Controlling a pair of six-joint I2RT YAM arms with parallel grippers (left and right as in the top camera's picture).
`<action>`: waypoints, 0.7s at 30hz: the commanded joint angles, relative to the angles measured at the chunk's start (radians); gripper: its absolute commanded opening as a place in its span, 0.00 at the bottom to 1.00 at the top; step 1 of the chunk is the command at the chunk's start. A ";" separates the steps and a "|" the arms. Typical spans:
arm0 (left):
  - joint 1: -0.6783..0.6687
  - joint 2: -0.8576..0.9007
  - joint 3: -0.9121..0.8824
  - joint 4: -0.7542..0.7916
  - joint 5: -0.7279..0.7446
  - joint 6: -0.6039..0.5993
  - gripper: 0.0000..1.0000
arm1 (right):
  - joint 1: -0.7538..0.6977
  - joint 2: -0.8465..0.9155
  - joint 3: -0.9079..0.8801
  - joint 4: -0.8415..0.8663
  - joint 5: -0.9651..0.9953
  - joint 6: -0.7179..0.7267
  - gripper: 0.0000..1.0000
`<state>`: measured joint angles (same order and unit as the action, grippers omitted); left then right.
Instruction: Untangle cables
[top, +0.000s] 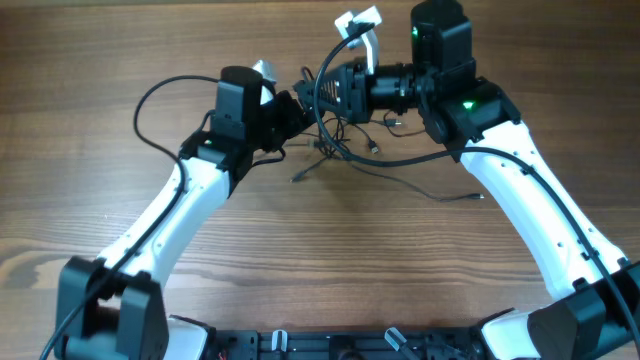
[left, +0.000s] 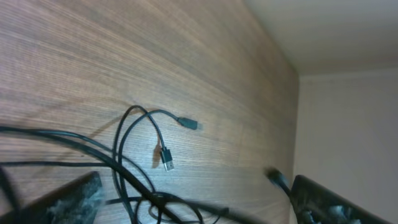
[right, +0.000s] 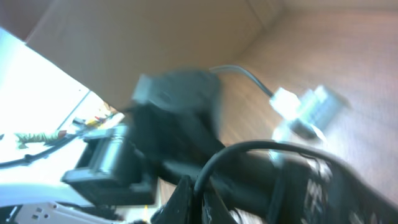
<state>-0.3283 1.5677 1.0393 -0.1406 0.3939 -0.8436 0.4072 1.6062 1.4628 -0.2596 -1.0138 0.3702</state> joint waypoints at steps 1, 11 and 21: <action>-0.012 0.090 0.005 -0.006 -0.015 0.002 0.42 | -0.006 -0.042 0.009 0.106 -0.035 0.035 0.04; 0.041 0.170 0.005 -0.215 -0.258 0.002 0.04 | -0.176 -0.042 0.009 -0.015 0.338 -0.086 0.04; 0.266 0.170 0.005 -0.574 -0.463 0.002 0.04 | -0.401 -0.150 0.031 -0.193 0.920 -0.030 0.04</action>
<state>-0.1455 1.7298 1.0485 -0.6529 0.0631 -0.8497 0.1127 1.5688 1.4628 -0.4606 -0.3103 0.2996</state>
